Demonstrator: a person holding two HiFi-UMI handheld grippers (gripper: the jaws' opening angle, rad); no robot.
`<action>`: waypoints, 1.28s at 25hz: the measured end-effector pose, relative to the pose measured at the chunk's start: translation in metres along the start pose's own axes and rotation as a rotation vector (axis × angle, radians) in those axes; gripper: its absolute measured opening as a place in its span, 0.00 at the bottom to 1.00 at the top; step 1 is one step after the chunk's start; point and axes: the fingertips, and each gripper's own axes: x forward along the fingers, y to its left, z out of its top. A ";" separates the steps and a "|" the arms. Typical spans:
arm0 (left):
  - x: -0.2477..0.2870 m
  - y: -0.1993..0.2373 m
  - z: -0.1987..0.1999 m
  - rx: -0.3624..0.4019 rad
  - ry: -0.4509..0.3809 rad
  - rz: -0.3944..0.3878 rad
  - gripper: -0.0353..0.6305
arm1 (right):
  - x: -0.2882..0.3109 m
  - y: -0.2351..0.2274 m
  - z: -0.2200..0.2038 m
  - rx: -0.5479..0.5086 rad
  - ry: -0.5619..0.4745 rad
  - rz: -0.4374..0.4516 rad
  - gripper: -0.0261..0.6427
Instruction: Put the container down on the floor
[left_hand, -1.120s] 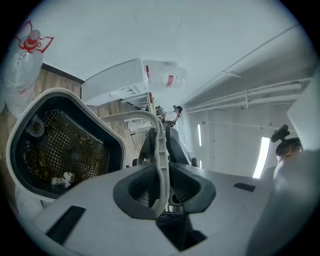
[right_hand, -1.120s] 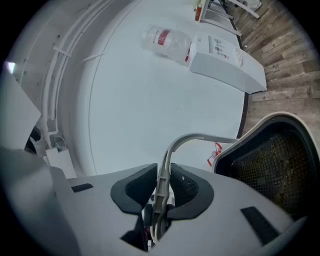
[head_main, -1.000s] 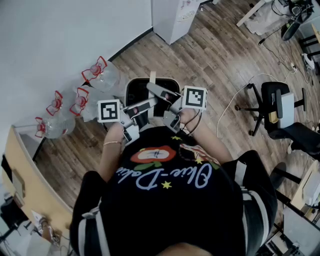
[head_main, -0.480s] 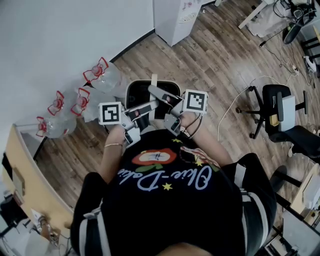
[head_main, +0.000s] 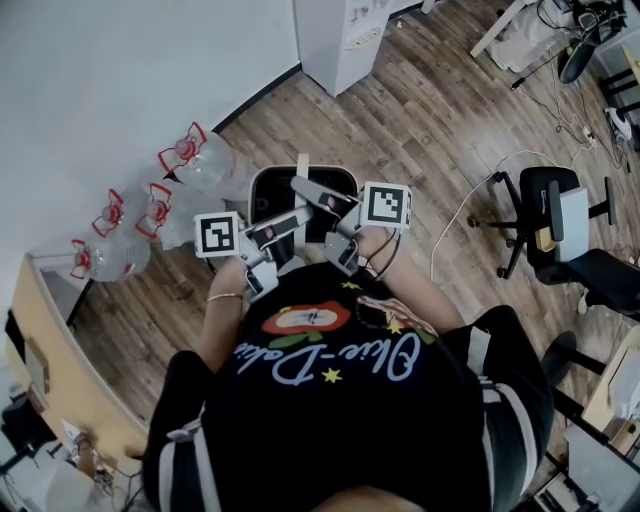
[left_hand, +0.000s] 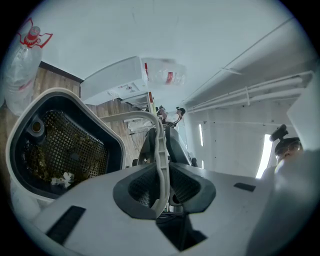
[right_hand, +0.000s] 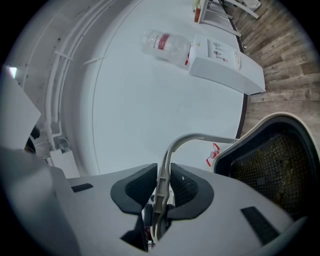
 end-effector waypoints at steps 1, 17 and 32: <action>0.004 0.000 -0.002 0.002 0.001 0.001 0.16 | -0.005 -0.001 0.001 0.002 -0.001 -0.002 0.15; 0.061 0.004 -0.023 -0.013 0.047 -0.008 0.16 | -0.061 -0.020 0.026 0.035 -0.072 -0.049 0.15; 0.079 0.019 0.044 -0.021 0.107 -0.031 0.16 | -0.024 -0.039 0.085 0.017 -0.126 -0.099 0.14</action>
